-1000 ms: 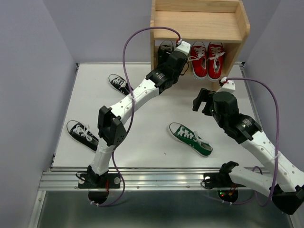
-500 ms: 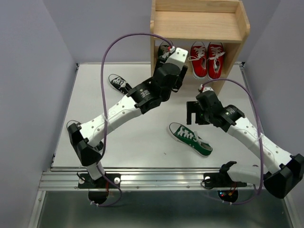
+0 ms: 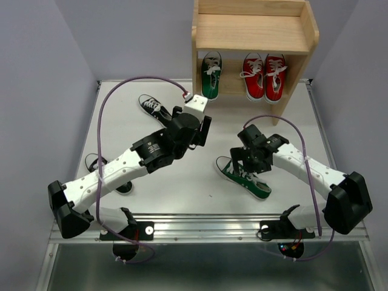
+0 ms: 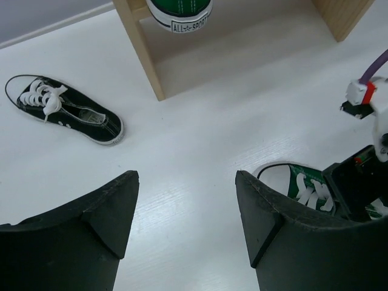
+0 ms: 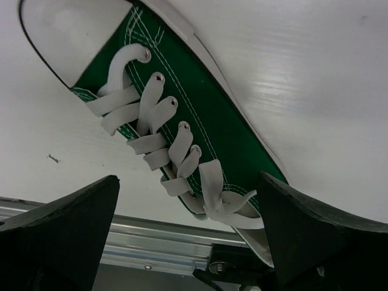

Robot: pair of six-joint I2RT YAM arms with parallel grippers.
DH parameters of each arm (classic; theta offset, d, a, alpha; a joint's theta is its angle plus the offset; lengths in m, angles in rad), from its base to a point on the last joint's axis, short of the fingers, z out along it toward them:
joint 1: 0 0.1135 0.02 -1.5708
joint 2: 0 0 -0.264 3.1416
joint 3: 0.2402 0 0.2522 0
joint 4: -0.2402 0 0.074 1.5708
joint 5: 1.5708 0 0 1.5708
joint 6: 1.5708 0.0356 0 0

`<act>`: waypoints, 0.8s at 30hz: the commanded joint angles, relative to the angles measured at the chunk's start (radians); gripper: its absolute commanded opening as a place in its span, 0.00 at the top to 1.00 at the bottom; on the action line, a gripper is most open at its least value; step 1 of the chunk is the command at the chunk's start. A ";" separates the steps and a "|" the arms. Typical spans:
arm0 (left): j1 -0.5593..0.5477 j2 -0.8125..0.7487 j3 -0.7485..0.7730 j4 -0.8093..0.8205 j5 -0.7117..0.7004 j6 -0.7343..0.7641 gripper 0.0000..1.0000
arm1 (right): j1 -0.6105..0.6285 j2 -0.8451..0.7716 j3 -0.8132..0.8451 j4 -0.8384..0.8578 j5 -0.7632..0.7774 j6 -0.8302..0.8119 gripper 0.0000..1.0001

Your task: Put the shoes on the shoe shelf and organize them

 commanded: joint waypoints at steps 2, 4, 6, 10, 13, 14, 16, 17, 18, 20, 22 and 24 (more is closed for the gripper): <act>0.015 -0.110 -0.030 0.018 -0.040 -0.068 0.24 | 0.003 0.051 -0.049 0.062 -0.120 -0.025 0.00; 0.023 -0.116 -0.040 0.018 -0.057 -0.073 0.24 | 0.012 0.074 -0.069 0.079 -0.121 -0.014 0.01; 0.030 -0.115 -0.031 0.003 -0.060 -0.077 0.24 | 0.021 0.081 -0.075 0.086 -0.121 -0.010 0.09; 0.047 -0.096 0.019 -0.051 -0.072 -0.080 0.24 | 0.047 0.085 -0.062 0.099 -0.092 0.002 0.73; 0.055 -0.106 0.036 -0.074 -0.095 -0.083 0.24 | 0.066 0.071 -0.023 0.112 -0.089 0.009 0.99; 0.071 -0.118 0.036 -0.075 -0.092 -0.093 0.24 | 0.075 0.066 -0.013 0.128 -0.096 0.007 0.99; 0.108 -0.133 0.041 -0.084 -0.031 -0.100 0.24 | 0.087 0.059 0.019 0.149 -0.098 0.036 0.99; 0.127 -0.155 0.041 -0.084 0.027 -0.106 0.24 | 0.087 0.054 0.027 0.192 -0.107 0.056 0.99; 0.154 -0.167 0.033 -0.077 0.046 -0.116 0.24 | 0.100 0.052 0.030 0.218 -0.113 0.076 0.99; 0.185 -0.210 0.013 -0.055 0.064 -0.120 0.24 | 0.126 0.052 0.040 0.305 -0.109 0.162 0.99; 0.203 -0.234 0.000 -0.043 0.057 -0.126 0.24 | 0.126 0.062 0.049 0.353 -0.077 0.250 0.99; 0.233 -0.247 -0.011 -0.040 0.041 -0.132 0.24 | 0.135 0.094 0.061 0.428 -0.028 0.301 0.99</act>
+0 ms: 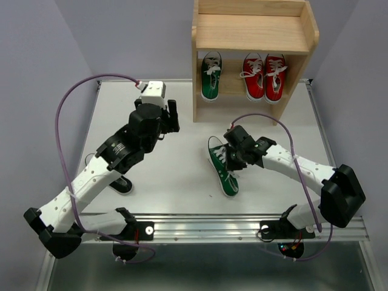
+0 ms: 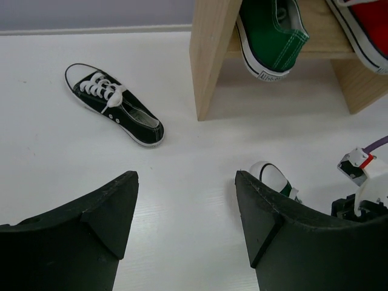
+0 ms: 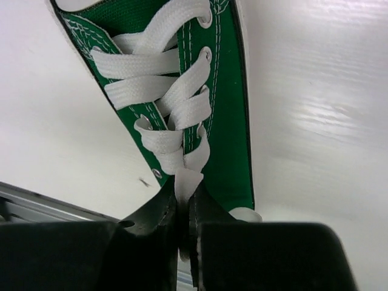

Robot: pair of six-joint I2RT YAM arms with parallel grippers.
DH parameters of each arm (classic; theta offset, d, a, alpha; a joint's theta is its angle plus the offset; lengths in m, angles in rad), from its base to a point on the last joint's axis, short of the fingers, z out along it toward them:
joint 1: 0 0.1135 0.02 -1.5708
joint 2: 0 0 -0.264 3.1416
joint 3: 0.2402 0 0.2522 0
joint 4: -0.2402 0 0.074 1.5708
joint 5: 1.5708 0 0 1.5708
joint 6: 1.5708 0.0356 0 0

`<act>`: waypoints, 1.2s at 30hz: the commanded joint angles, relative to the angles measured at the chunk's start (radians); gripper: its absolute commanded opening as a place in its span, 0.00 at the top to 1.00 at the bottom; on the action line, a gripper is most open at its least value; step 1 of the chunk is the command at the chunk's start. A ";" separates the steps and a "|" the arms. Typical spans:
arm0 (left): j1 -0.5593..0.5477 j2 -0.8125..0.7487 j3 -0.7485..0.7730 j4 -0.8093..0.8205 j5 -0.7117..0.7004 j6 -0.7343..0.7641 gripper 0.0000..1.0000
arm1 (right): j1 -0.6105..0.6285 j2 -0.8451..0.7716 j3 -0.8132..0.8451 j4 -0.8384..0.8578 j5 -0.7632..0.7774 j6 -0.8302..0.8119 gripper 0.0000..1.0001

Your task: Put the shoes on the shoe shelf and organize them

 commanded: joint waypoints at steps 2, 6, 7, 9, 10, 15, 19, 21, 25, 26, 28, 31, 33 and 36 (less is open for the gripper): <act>0.042 -0.062 -0.004 0.046 -0.020 -0.035 0.24 | 0.016 0.055 0.081 0.275 0.129 0.161 0.83; 0.053 -0.048 -0.008 0.045 -0.031 -0.040 0.24 | 0.016 0.175 0.130 0.269 0.188 0.123 0.41; 0.055 -0.045 -0.008 0.046 -0.016 -0.032 0.24 | 0.016 0.187 0.136 0.264 0.183 0.110 0.39; 0.056 -0.028 -0.002 0.030 0.007 -0.030 0.24 | 0.027 0.183 0.126 0.266 0.183 0.104 0.30; 0.056 -0.024 -0.001 0.024 0.001 -0.033 0.24 | 0.036 0.174 0.119 0.264 0.183 0.104 0.29; 0.058 -0.022 -0.027 0.042 -0.007 -0.036 0.24 | 0.074 0.125 0.073 0.252 0.185 0.109 0.16; 0.058 -0.015 -0.016 0.036 -0.008 -0.030 0.24 | 0.139 0.096 0.052 0.217 0.211 0.124 0.04; 0.058 -0.013 -0.017 0.036 -0.010 -0.029 0.24 | 0.173 0.072 0.032 0.211 0.220 0.132 0.00; 0.058 -0.019 -0.027 0.039 -0.007 -0.032 0.24 | 0.208 0.072 0.024 0.178 0.266 0.153 0.00; 0.058 -0.024 -0.030 0.041 -0.005 -0.033 0.24 | 0.208 0.078 0.023 0.166 0.277 0.161 0.00; 0.058 -0.025 -0.036 0.041 -0.008 -0.036 0.24 | 0.219 0.088 0.012 0.168 0.277 0.173 0.00; 0.058 -0.030 -0.039 0.038 -0.013 -0.038 0.24 | 0.237 0.089 -0.003 0.172 0.277 0.185 0.09; 0.058 -0.033 -0.040 0.035 -0.008 -0.041 0.24 | 0.257 0.092 -0.003 0.146 0.300 0.205 0.13; 0.058 -0.039 -0.051 0.033 -0.010 -0.046 0.24 | 0.285 0.103 -0.010 0.116 0.338 0.236 0.18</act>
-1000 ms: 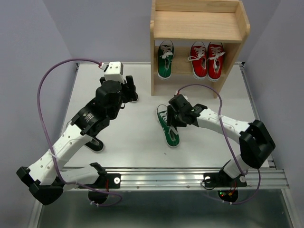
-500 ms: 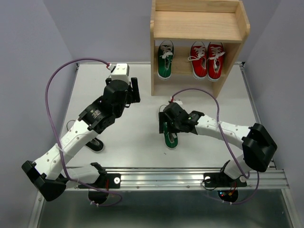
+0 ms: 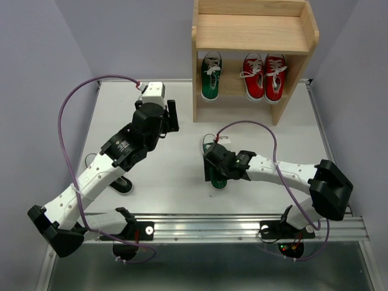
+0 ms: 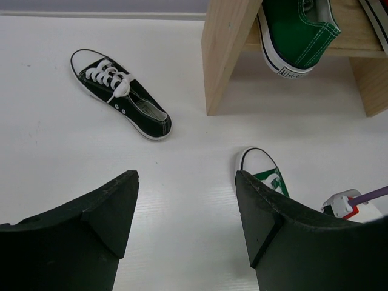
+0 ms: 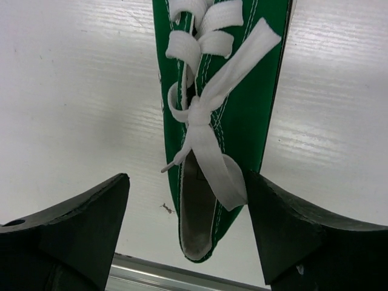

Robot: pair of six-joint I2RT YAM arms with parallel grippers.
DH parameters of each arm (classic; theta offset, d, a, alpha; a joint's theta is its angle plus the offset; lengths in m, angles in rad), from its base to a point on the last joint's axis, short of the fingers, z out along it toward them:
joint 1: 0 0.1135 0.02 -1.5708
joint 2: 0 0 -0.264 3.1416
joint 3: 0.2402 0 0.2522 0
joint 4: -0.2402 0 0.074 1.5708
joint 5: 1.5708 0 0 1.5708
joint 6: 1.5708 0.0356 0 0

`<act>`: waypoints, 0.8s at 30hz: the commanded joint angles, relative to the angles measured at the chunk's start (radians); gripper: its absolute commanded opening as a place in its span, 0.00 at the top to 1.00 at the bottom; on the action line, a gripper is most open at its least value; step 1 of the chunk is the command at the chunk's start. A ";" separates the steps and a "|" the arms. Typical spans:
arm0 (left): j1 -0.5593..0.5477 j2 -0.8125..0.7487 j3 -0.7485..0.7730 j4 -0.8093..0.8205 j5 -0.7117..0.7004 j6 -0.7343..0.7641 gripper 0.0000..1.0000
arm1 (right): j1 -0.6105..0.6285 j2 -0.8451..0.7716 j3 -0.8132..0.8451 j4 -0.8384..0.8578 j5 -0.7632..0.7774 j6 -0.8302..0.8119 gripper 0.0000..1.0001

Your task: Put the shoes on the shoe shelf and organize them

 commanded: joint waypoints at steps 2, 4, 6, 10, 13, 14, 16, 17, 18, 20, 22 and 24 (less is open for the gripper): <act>0.003 -0.036 -0.025 0.026 -0.006 -0.013 0.24 | 0.041 0.020 -0.015 -0.046 0.089 0.064 0.26; 0.003 -0.036 -0.023 0.029 -0.002 -0.017 0.24 | 0.051 0.023 -0.023 -0.046 0.092 0.076 0.34; 0.003 -0.036 -0.023 0.030 0.003 -0.016 0.24 | 0.060 0.015 -0.035 -0.033 0.082 0.081 0.48; 0.003 -0.043 -0.028 0.036 0.003 -0.016 0.24 | 0.061 -0.002 -0.041 -0.031 0.080 0.081 0.77; 0.003 -0.048 -0.034 0.041 0.001 -0.016 0.24 | 0.061 -0.026 -0.037 -0.052 0.102 0.079 0.99; 0.003 -0.050 -0.034 0.039 -0.015 -0.016 0.24 | 0.061 -0.036 -0.035 -0.057 0.106 0.075 0.99; 0.003 -0.050 -0.025 0.027 -0.032 -0.011 0.24 | 0.061 -0.084 -0.022 -0.086 0.125 0.063 0.99; 0.003 -0.048 -0.022 0.026 -0.044 -0.010 0.24 | 0.061 -0.106 -0.015 -0.092 0.125 0.040 0.99; 0.005 -0.051 -0.019 0.024 -0.051 -0.008 0.24 | 0.061 -0.129 -0.008 -0.114 0.131 0.029 0.99; 0.005 -0.053 -0.016 0.024 -0.066 -0.002 0.24 | 0.061 -0.198 0.027 -0.132 0.129 -0.020 0.99; 0.006 -0.053 -0.016 0.030 -0.081 -0.011 0.24 | 0.061 -0.235 0.061 -0.175 0.126 -0.064 0.99; 0.011 -0.051 -0.014 0.033 -0.098 -0.020 0.24 | 0.061 -0.276 0.115 -0.221 0.118 -0.086 0.99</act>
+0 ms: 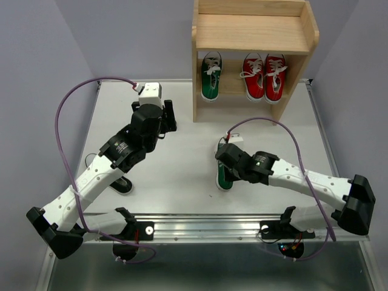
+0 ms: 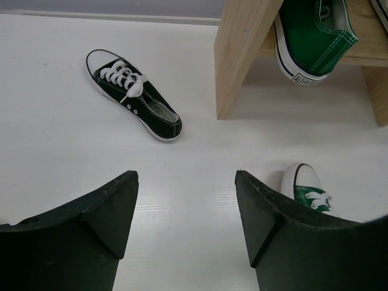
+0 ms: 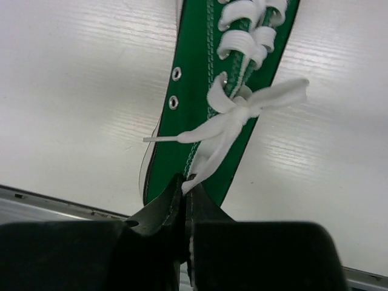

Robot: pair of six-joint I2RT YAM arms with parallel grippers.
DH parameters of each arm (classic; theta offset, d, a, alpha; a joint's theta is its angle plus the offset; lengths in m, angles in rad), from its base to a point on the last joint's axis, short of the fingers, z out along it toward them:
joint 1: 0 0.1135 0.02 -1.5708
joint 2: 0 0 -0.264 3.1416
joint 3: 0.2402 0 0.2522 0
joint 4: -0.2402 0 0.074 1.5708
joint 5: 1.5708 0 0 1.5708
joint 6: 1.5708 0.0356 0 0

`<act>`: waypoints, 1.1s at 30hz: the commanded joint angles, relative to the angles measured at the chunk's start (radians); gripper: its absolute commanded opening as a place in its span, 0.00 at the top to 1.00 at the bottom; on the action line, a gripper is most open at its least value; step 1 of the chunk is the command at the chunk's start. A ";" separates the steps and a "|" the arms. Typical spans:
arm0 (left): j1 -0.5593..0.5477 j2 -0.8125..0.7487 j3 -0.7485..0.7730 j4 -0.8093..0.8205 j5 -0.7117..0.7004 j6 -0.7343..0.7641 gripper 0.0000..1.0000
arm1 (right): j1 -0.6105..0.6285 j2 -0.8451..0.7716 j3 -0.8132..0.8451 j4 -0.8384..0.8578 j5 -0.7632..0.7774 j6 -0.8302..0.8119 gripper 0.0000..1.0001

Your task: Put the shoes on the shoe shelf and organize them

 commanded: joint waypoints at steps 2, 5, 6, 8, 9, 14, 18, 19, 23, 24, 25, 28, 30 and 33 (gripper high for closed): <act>0.014 -0.030 0.002 0.035 -0.066 -0.022 0.24 | 0.009 -0.112 0.158 -0.084 0.029 -0.107 0.99; 0.018 -0.035 0.001 0.041 -0.070 -0.025 0.24 | 0.009 -0.141 0.225 -0.162 0.008 -0.144 0.99; 0.020 -0.036 -0.001 0.043 -0.074 -0.025 0.24 | 0.009 -0.155 0.251 -0.176 -0.003 -0.151 0.99; 0.021 -0.042 -0.004 0.046 -0.080 -0.025 0.24 | 0.009 -0.173 0.273 -0.205 -0.014 -0.171 0.99; 0.023 -0.044 -0.005 0.047 -0.081 -0.026 0.24 | 0.009 -0.192 0.291 -0.217 -0.023 -0.174 0.99; 0.026 -0.056 -0.015 0.052 -0.093 -0.035 0.24 | 0.009 -0.241 0.382 -0.297 -0.002 -0.173 0.99; 0.027 -0.056 -0.018 0.063 -0.093 -0.042 0.24 | 0.009 -0.239 0.477 -0.332 0.058 -0.174 0.99; 0.027 -0.056 -0.018 0.066 -0.093 -0.042 0.24 | 0.009 -0.238 0.491 -0.329 0.069 -0.179 0.99; 0.029 -0.056 -0.019 0.066 -0.093 -0.045 0.24 | 0.009 -0.201 0.526 -0.269 0.116 -0.228 0.99; 0.029 -0.058 -0.021 0.064 -0.095 -0.045 0.24 | 0.009 -0.192 0.526 -0.265 0.123 -0.233 0.99; 0.029 -0.061 -0.021 0.063 -0.097 -0.043 0.24 | 0.009 -0.181 0.522 -0.248 0.126 -0.243 0.99; 0.032 -0.065 -0.030 0.070 -0.101 -0.042 0.24 | 0.009 -0.137 0.471 -0.223 0.153 -0.270 0.99; 0.033 -0.067 -0.041 0.084 -0.097 -0.042 0.24 | 0.009 -0.079 0.420 -0.181 0.181 -0.299 0.99; 0.037 -0.056 -0.044 0.090 -0.083 -0.048 0.24 | 0.019 -0.023 0.326 -0.067 0.121 -0.332 0.99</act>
